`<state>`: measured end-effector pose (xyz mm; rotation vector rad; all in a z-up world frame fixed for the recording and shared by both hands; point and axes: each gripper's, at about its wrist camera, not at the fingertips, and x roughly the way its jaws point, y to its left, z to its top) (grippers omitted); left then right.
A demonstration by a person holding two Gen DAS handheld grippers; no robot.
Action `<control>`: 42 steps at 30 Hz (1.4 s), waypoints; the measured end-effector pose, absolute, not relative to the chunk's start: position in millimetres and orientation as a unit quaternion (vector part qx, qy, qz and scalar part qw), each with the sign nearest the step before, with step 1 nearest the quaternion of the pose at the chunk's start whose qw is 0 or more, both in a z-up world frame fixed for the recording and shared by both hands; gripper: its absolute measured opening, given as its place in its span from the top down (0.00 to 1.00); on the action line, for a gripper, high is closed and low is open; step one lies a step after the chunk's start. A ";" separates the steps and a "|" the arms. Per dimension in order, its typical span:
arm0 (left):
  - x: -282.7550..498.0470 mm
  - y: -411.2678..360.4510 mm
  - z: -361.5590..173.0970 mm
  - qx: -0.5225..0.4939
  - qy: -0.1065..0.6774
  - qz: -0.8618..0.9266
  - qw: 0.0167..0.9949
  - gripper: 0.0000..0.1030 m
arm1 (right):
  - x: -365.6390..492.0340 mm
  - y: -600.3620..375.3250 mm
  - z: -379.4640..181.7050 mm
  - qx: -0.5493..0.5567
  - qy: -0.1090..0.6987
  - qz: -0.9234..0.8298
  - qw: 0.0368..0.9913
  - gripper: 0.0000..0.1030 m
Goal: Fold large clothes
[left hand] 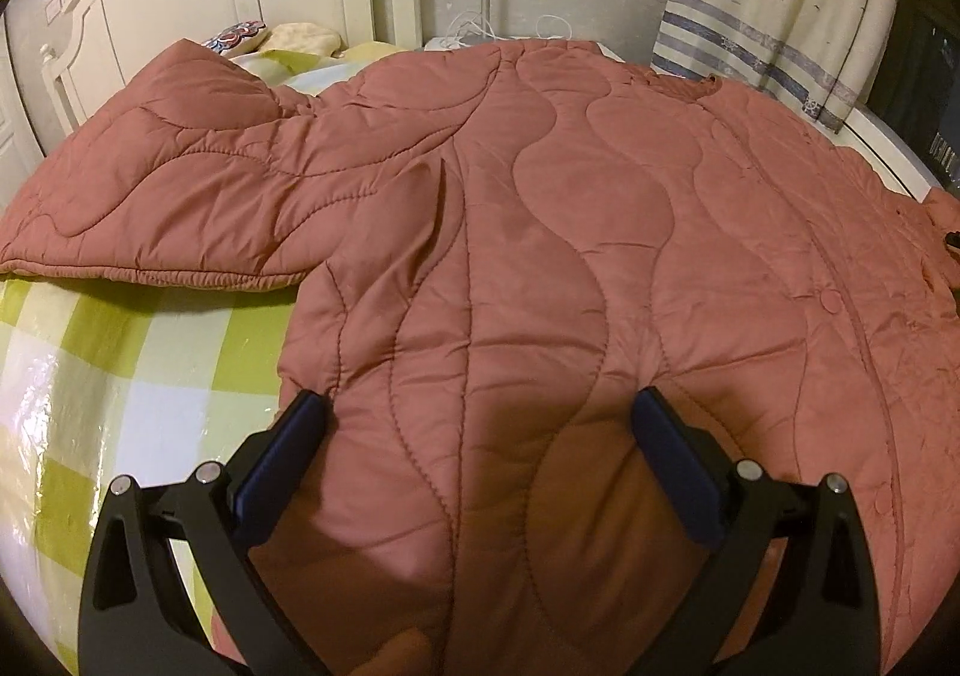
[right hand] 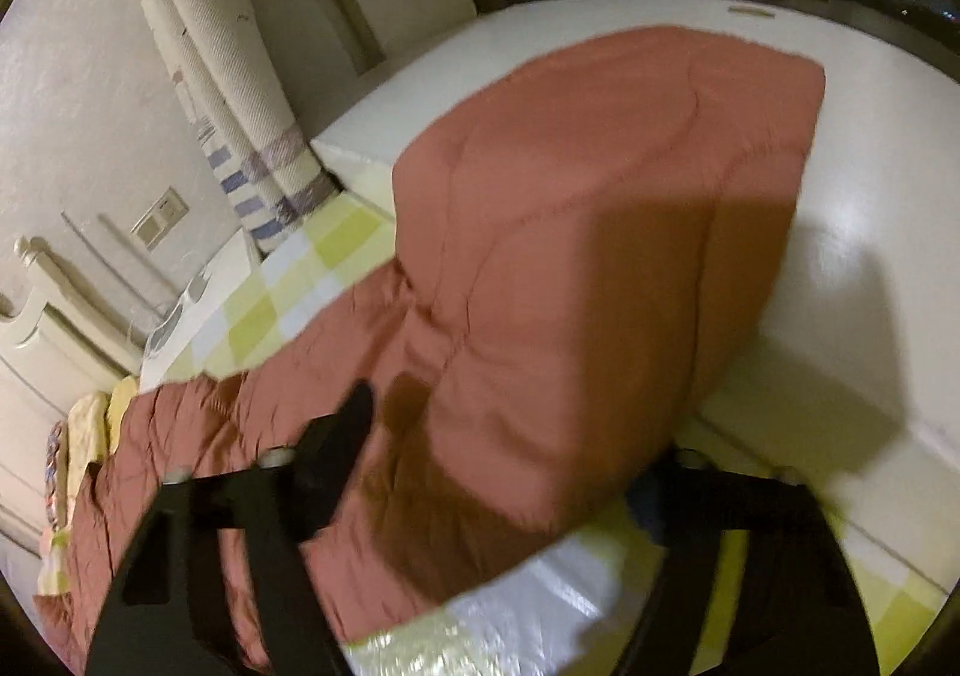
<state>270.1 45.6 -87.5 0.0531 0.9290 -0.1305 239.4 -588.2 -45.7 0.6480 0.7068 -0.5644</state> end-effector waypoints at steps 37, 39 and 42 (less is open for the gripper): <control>281.9 34.8 -82.7 0.039 0.490 -0.061 0.869 0.03 | 282.2 -455.4 -34.3 0.041 0.392 -0.080 0.915 0.17; 291.3 36.9 -67.4 -0.034 0.495 -0.112 0.861 0.03 | 276.1 -466.3 -30.6 0.082 0.352 -0.079 0.929 0.17; 314.0 31.0 -42.8 -0.125 0.478 -0.149 0.856 0.03 | 271.3 -473.1 -33.4 0.112 0.327 -0.086 0.934 0.17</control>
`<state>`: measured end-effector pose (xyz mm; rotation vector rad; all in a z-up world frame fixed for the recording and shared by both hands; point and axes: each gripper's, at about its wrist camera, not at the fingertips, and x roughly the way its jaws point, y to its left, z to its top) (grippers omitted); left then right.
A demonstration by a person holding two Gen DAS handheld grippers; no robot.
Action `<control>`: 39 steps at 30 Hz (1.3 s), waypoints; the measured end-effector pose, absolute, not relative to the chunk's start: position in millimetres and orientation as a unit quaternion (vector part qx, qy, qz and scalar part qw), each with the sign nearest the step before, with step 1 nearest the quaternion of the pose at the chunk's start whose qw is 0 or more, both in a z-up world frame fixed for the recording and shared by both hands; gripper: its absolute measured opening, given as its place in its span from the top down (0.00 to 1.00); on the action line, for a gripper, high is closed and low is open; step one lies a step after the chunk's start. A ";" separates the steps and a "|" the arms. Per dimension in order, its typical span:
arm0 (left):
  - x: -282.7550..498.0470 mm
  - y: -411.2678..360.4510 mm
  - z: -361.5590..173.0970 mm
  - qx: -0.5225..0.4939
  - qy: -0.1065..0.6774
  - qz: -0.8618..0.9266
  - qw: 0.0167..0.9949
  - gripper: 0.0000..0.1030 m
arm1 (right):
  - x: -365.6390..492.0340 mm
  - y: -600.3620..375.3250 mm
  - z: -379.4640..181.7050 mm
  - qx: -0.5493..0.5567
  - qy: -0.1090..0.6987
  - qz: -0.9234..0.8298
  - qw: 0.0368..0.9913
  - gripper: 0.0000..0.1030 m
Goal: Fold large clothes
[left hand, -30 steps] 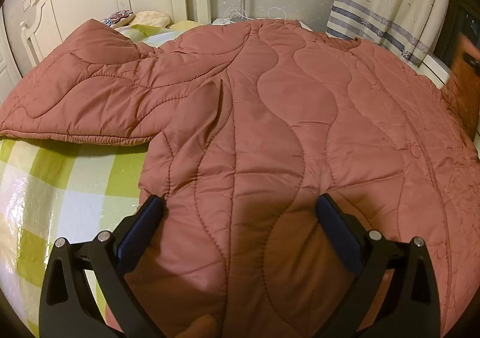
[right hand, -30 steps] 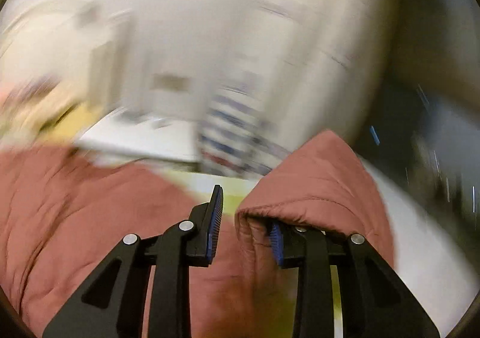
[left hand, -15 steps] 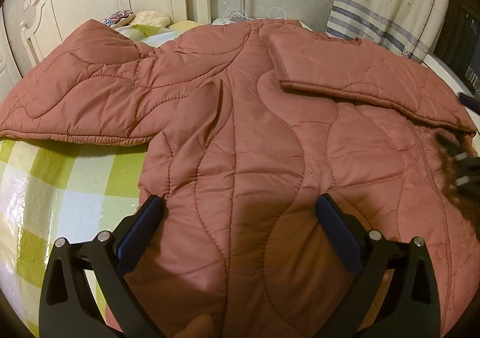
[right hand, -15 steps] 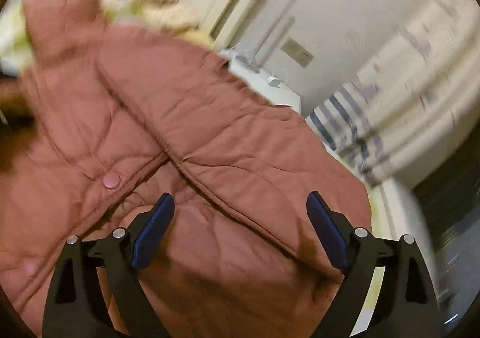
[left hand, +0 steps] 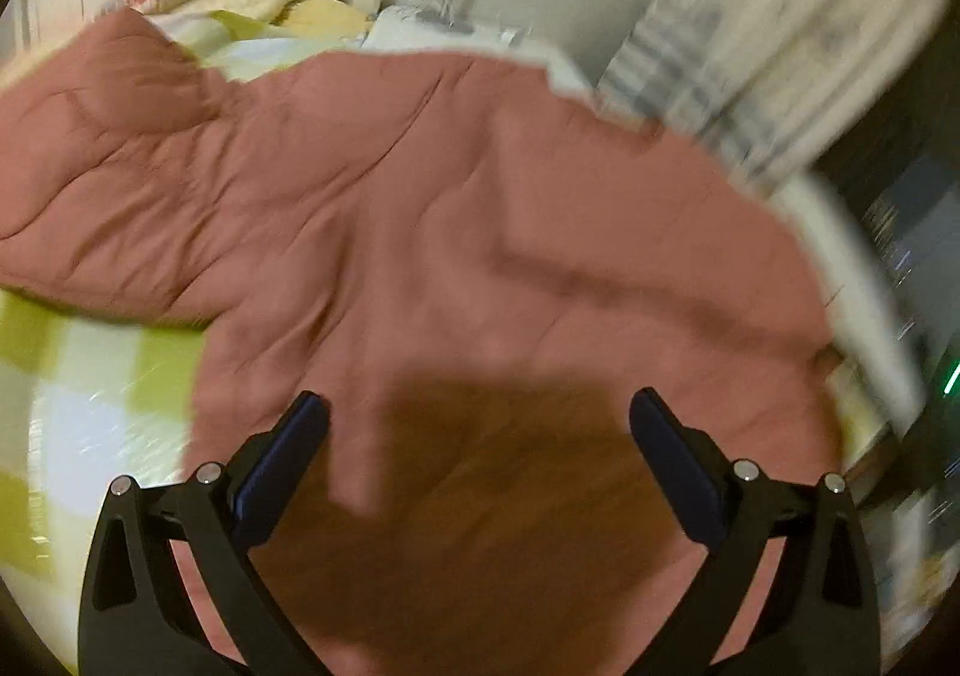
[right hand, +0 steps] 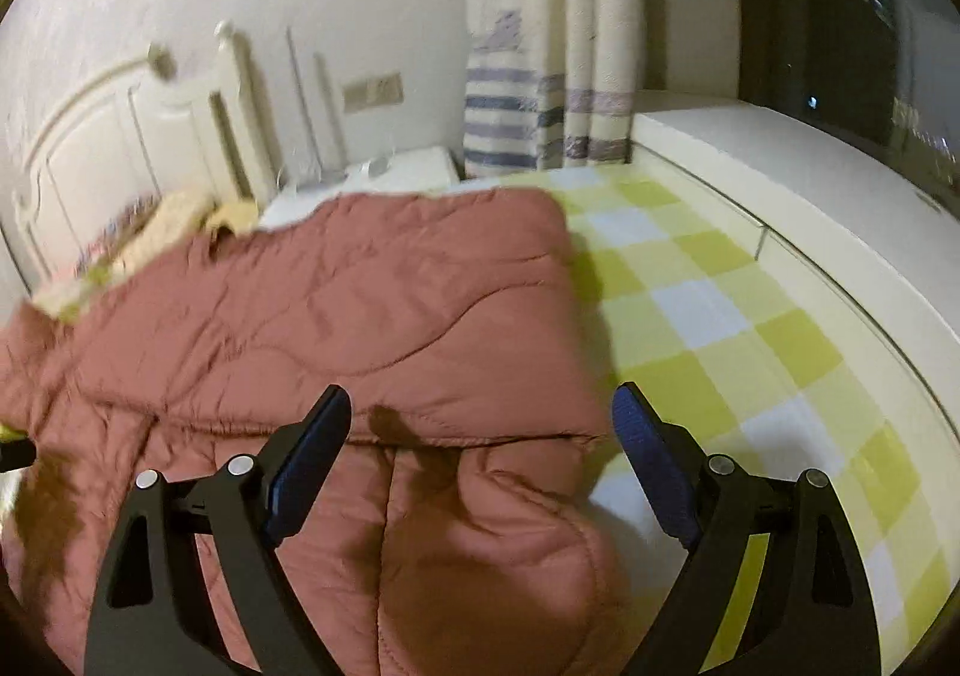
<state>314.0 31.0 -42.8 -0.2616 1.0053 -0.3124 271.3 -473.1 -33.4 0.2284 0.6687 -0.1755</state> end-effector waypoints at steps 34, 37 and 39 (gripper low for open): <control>320.8 -36.5 -53.5 -0.092 0.393 -0.042 0.914 0.10 | 280.6 -425.6 -2.6 0.060 0.339 -0.078 0.936 0.24; 315.1 -36.7 -52.6 -0.087 0.390 -0.042 0.916 0.09 | 324.4 -430.2 -54.9 0.048 0.462 -0.067 0.883 0.21; 317.8 -37.9 -54.0 -0.083 0.391 -0.040 0.916 0.08 | 325.8 -427.3 -47.3 0.040 0.457 -0.068 0.886 0.21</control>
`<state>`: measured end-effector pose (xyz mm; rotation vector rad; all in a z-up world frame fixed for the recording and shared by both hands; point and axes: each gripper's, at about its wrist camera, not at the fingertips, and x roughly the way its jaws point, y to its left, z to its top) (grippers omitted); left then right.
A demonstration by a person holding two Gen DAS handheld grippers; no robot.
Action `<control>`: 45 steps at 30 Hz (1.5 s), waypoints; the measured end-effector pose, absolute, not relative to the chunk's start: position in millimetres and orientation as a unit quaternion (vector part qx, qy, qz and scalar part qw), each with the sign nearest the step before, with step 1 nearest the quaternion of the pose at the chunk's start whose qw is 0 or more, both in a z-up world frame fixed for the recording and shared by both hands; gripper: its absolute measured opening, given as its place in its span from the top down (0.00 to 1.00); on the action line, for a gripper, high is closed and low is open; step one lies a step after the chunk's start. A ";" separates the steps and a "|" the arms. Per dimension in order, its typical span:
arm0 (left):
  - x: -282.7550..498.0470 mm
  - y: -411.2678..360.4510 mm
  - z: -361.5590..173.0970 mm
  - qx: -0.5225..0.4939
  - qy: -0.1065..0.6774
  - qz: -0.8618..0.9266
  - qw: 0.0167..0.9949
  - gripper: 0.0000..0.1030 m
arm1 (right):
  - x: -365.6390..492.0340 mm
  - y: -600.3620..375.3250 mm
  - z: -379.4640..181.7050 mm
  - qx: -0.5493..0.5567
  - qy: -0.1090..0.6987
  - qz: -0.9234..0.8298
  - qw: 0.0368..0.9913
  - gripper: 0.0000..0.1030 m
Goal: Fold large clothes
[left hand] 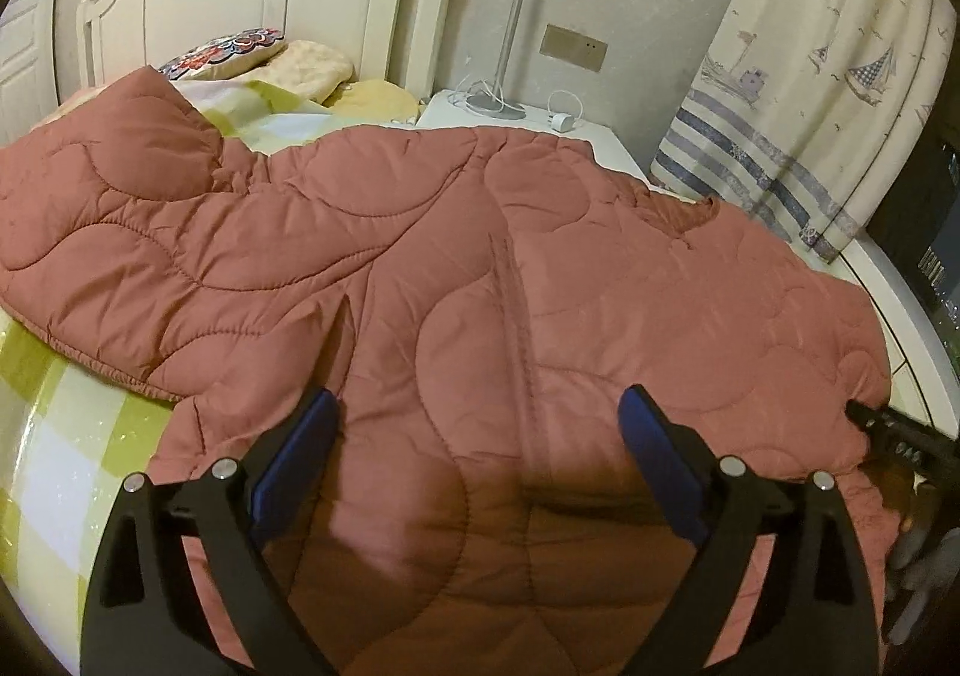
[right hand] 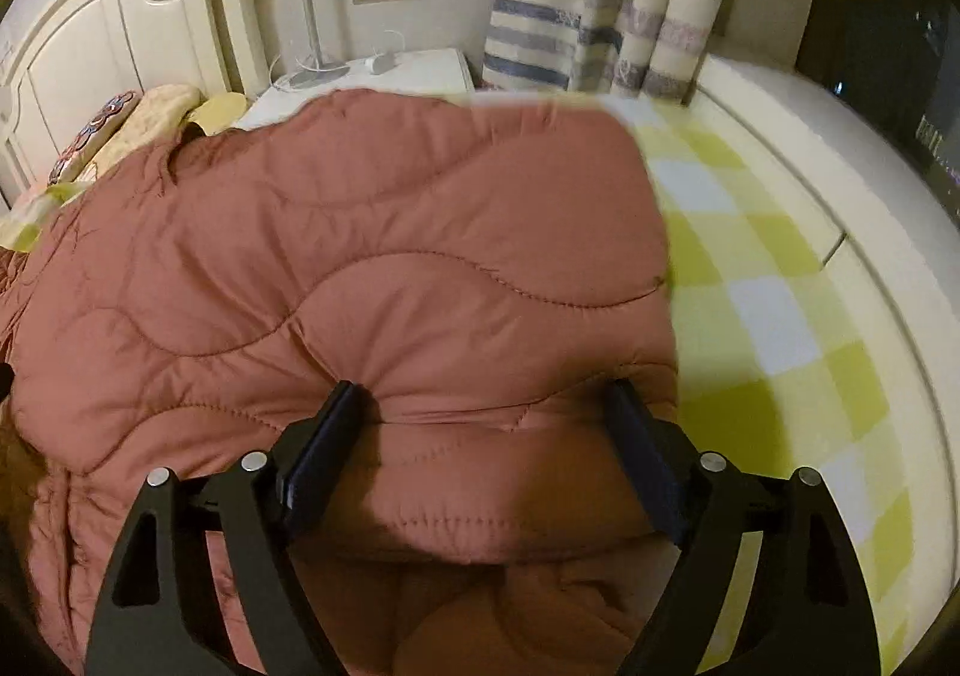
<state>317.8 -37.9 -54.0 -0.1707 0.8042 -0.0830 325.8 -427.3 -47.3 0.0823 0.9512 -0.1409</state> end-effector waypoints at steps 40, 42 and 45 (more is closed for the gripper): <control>308.5 265.7 -32.7 -0.446 0.255 0.205 0.833 0.13 | 261.1 -344.8 -38.2 -0.042 0.354 -0.045 0.933 0.08; 324.2 268.2 -30.5 -0.464 0.267 0.156 0.830 0.76 | 254.8 -351.1 -32.7 -0.017 0.337 -0.044 0.940 0.08; 322.8 237.5 0.2 -0.453 0.234 0.117 0.852 0.90 | 241.3 -377.0 -23.2 0.059 0.296 -0.052 0.952 0.08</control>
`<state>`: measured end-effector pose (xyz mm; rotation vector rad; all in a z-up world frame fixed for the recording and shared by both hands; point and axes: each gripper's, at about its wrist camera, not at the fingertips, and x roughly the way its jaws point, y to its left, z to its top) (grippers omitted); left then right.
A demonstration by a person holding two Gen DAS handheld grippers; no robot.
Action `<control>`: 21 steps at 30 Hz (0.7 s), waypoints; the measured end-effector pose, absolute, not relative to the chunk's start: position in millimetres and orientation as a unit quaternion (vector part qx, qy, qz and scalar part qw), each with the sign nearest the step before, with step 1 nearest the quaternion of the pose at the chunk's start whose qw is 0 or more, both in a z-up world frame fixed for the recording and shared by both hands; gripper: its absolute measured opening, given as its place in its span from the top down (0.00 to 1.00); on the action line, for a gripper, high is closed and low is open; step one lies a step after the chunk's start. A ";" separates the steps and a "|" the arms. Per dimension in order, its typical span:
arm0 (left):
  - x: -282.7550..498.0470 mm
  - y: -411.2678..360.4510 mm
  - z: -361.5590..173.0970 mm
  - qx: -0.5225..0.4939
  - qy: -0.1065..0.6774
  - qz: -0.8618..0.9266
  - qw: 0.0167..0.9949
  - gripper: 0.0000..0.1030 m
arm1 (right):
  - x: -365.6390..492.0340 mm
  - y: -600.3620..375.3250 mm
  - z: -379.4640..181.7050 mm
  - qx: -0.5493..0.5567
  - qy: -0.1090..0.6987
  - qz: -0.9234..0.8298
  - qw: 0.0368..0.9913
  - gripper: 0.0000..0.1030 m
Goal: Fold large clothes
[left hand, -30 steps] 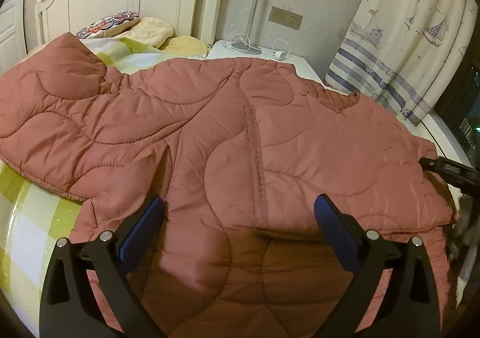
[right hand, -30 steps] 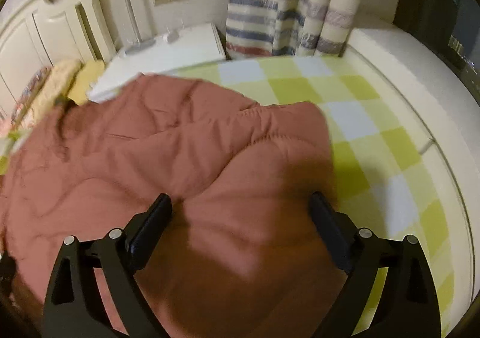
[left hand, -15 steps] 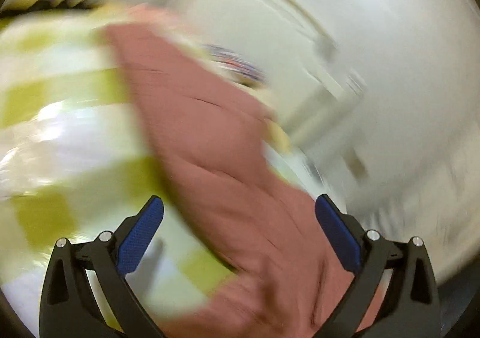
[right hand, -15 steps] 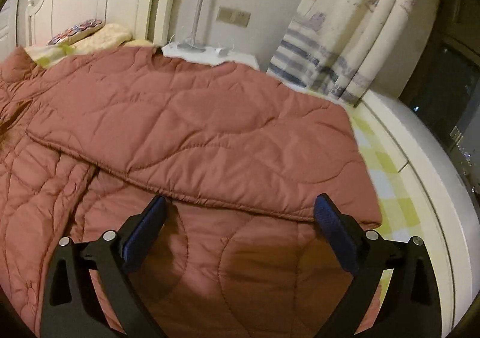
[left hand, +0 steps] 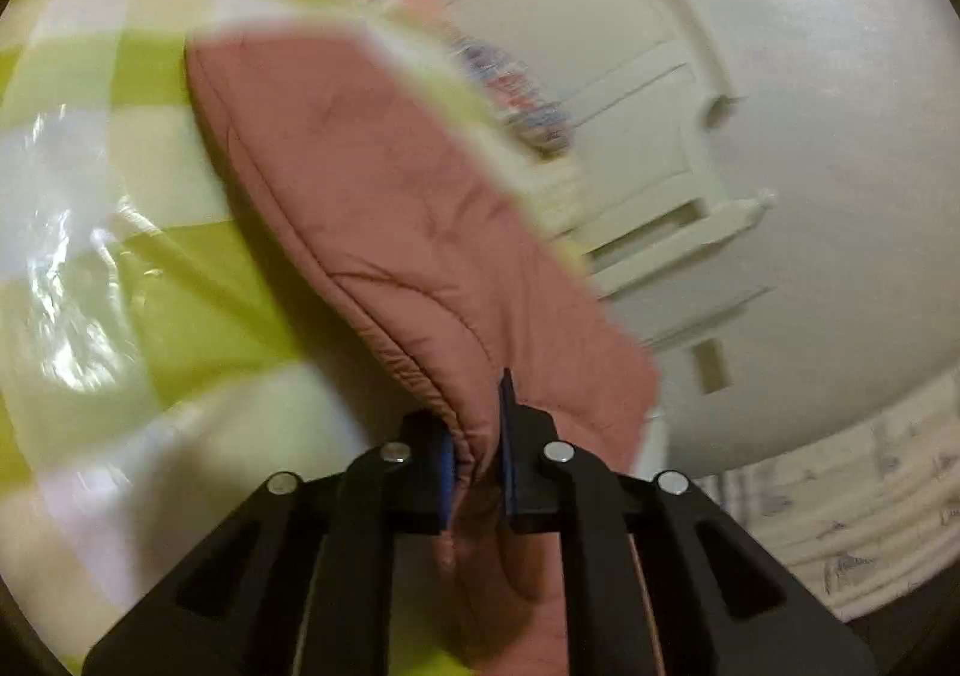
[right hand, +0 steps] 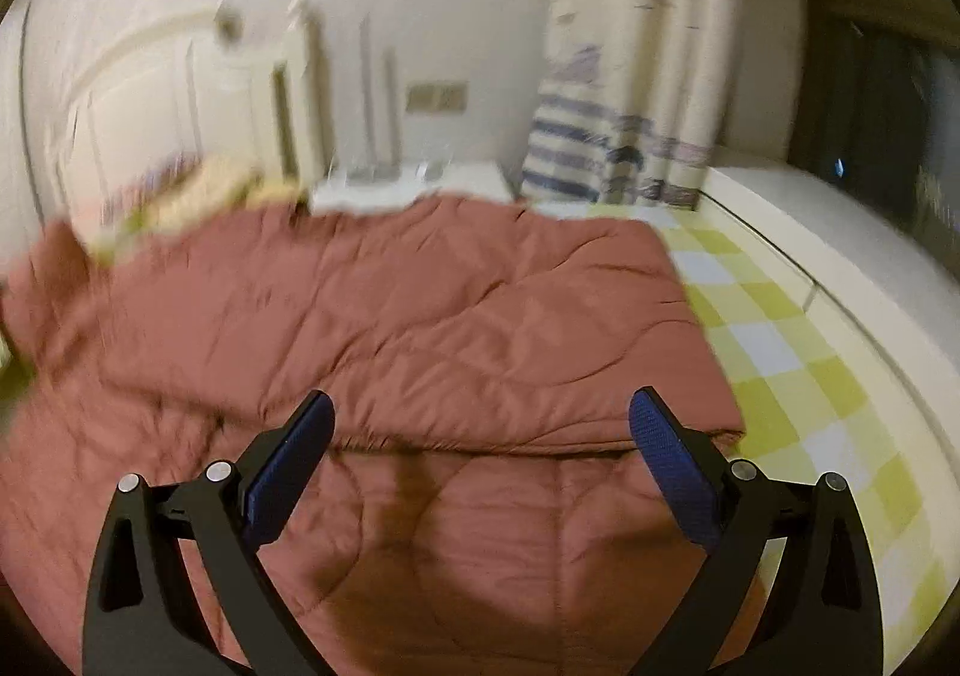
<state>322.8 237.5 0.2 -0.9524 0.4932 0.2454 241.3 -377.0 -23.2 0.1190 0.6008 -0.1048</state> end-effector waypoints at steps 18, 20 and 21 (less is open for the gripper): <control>251.0 -190.3 -50.1 0.284 0.300 -0.214 0.885 0.02 | 225.9 -437.4 -27.0 0.224 0.259 -0.071 0.937 0.08; 250.0 -160.1 -41.0 0.233 0.301 -0.222 0.897 0.02 | 225.8 -438.9 -27.5 0.226 0.260 -0.071 0.936 0.08; 249.6 -144.5 -34.4 0.199 0.299 -0.232 0.904 0.02 | 225.1 -438.9 -27.9 0.227 0.259 -0.071 0.936 0.08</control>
